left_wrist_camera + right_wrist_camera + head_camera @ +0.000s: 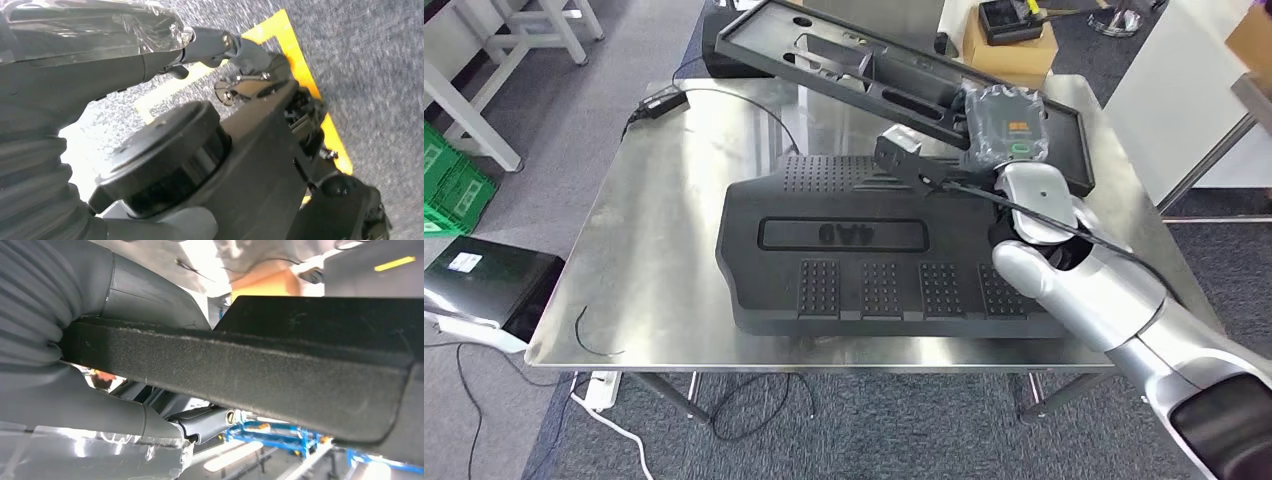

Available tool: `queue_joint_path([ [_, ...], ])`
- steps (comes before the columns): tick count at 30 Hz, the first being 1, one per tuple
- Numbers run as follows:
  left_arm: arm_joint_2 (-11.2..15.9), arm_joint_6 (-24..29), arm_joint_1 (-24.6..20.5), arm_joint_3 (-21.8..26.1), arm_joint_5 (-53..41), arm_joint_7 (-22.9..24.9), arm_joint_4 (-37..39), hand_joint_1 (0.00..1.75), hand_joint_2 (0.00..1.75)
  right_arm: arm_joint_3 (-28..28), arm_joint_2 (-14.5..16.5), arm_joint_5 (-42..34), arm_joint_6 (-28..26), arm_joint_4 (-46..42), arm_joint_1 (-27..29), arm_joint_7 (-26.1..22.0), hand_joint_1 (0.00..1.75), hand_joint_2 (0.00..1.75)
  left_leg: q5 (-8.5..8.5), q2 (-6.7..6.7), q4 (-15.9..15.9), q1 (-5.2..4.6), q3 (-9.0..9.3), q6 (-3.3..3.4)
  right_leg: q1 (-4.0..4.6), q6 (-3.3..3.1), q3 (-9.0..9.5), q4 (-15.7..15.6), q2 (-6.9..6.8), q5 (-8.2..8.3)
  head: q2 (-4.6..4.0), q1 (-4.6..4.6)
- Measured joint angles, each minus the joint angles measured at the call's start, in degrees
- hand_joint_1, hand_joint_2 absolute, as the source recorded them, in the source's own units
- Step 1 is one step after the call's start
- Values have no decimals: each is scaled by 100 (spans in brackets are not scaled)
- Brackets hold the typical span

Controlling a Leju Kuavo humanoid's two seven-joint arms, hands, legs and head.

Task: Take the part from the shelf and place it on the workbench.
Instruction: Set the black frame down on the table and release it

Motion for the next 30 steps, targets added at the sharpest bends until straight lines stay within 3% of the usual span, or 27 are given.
queue_joint_path([
  [1, 0, -3, -4, -4, -14, -1, 0, 0, 175, 1, 1, 15, -1, -12, -12, -1, 175, 175, -20, 0, 16, -1, -4, -32, 9, -49, 4, -10, 4, -7, 0, -5],
  [3, 0, -2, -6, -13, -41, -1, 0, 0, 175, 1, 10, 50, 9, -29, -64, -2, 175, 175, -52, 6, 19, 4, 20, -41, 12, -89, 15, 1, 13, 11, 0, -38],
  [10, 2, -16, -74, -22, -165, -82, 0, 0, 175, 122, 258, 332, 316, 300, -419, -4, 175, 175, -67, 18, -87, 25, 81, -15, 20, -145, 29, 3, 12, -18, 0, -165],
  [18, 2, 22, -71, -30, -188, -250, 0, 0, 175, 315, 462, 511, 667, 1059, -627, -4, 175, 175, -53, 13, -107, 25, 87, -79, 49, -163, 43, 3, 1, -28, 0, -236],
  [22, 2, 25, -68, -36, -184, -300, 0, 0, 175, 390, 566, 444, 704, 1275, -621, -43, 0, 0, -54, 12, -108, 24, 91, -96, 45, -163, 51, -1, 1, -28, 0, -230],
  [29, 2, -18, -66, -61, -216, -277, 0, 0, 175, 517, 697, 408, 697, 1421, -547, -65, 0, 0, -54, 5, -107, 18, 92, -96, 39, -161, 63, -20, -4, -26, 0, -216],
  [30, 2, -17, -66, -63, -219, -274, 0, 0, 131, 532, 703, 406, 697, 1437, -547, -65, 0, 0, -54, 5, -107, 17, 92, -95, 38, -161, 65, -23, -4, -25, 0, -216],
])
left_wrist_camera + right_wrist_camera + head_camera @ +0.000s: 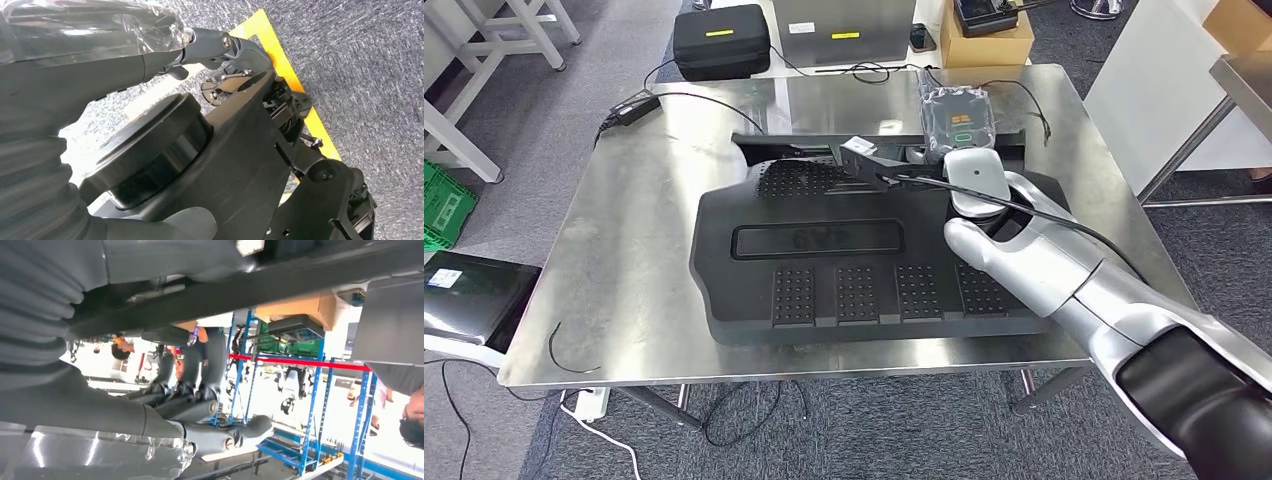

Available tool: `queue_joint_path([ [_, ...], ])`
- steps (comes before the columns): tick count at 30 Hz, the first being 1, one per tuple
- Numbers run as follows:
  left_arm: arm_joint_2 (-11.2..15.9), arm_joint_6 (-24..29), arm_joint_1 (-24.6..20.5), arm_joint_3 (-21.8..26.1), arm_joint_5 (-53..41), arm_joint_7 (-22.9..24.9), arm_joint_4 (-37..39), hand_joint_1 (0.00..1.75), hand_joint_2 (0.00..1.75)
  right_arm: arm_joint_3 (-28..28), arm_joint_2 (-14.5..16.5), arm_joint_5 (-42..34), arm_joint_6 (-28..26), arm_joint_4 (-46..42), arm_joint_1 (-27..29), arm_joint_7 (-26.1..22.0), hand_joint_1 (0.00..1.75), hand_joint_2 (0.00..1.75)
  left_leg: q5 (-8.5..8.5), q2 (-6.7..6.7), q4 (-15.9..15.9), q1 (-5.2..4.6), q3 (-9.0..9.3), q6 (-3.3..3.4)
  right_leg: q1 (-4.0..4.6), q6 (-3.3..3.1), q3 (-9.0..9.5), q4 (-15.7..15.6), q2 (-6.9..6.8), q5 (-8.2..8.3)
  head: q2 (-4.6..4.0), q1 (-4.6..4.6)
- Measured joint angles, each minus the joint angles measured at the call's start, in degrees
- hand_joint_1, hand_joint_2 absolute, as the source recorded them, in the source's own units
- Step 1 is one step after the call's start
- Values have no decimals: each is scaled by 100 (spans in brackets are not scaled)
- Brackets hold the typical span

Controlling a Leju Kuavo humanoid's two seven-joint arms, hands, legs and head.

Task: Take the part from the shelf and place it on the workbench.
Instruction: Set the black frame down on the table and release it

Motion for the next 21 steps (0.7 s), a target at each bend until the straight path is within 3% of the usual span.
queue_joint_path([
  [3, 0, 7, 1, -5, 24, 4, 0, 0, 0, 42, 5, -23, -3, 33, 4, 11, 0, 0, 0, 0, 0, -1, 2, 1, 0, 2, 5, -7, 0, 1, 0, 7],
  [21, 0, -1, 1, -8, 49, 85, 0, 0, 0, 55, 7, -320, 180, 115, 4, 45, 0, 0, -4, -1, 1, -4, 14, 3, 1, 7, 23, -20, 1, 4, 0, 25],
])
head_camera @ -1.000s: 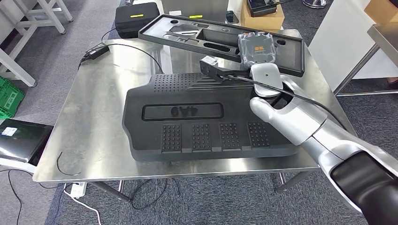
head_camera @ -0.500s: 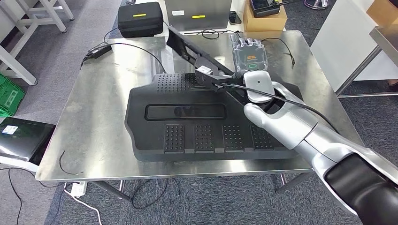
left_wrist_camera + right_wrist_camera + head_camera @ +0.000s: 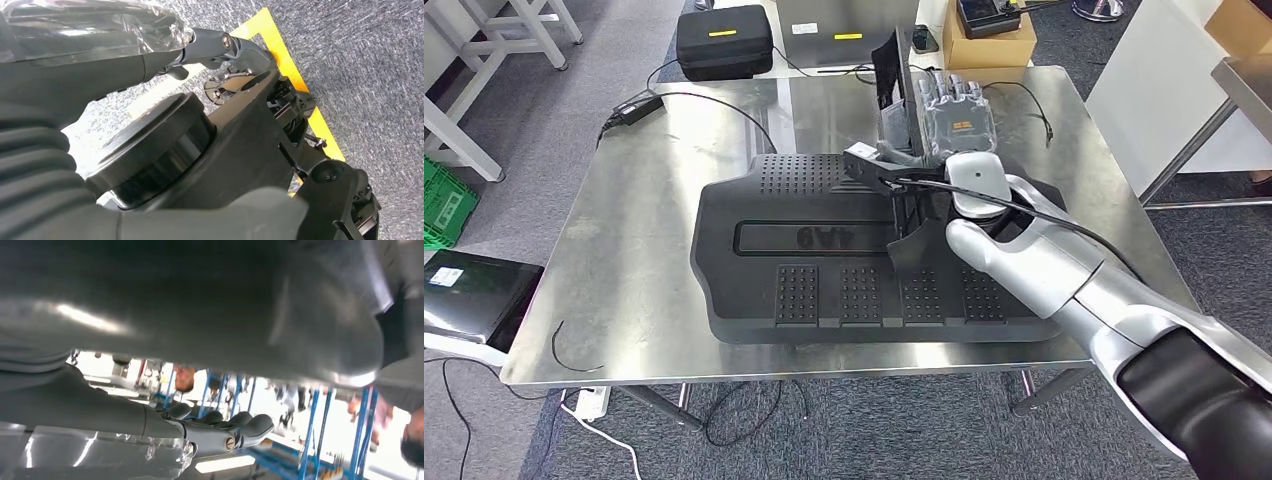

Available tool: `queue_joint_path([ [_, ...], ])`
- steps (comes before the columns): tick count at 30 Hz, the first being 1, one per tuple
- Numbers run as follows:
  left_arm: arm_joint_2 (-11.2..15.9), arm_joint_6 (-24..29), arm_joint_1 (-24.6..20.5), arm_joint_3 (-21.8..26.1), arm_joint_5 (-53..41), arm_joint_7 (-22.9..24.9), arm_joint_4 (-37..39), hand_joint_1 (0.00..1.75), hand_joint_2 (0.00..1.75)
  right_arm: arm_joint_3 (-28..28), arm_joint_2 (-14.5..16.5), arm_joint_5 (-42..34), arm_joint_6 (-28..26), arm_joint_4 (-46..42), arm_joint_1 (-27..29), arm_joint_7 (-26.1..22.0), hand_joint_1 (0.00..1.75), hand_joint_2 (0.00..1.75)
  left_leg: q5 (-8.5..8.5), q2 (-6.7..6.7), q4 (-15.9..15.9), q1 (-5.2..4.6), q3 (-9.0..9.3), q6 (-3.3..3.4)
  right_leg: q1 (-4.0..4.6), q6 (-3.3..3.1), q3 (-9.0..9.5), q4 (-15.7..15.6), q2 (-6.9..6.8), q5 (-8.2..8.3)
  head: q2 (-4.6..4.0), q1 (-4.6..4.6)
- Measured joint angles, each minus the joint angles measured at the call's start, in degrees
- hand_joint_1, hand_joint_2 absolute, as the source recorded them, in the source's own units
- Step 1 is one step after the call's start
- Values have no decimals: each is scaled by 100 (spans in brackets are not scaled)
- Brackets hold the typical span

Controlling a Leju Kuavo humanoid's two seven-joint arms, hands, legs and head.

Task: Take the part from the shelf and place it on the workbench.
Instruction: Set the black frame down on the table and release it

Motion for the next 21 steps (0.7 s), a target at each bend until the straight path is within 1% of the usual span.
queue_joint_path([
  [4, 0, -15, 5, 0, 38, 0, 0, 0, 0, -11, -3, -461, 315, 3, 0, 17, 0, 0, 0, 0, 0, -1, 4, 0, 0, 0, 1, 0, 1, 0, 0, 2],
  [8, 2, -49, 43, 0, 61, 5, 0, 0, 0, -105, -46, -739, 409, -55, 7, 22, 0, 0, 0, 1, 1, -4, 6, 0, 0, 0, 2, -1, 2, 0, 0, 0],
  [21, 2, -55, 77, 0, 68, 11, 0, 0, 0, -298, -133, -732, 443, -194, 28, 23, 0, 0, 0, 2, 1, -5, 12, 0, 1, 0, 7, -2, 3, 0, 0, 4],
])
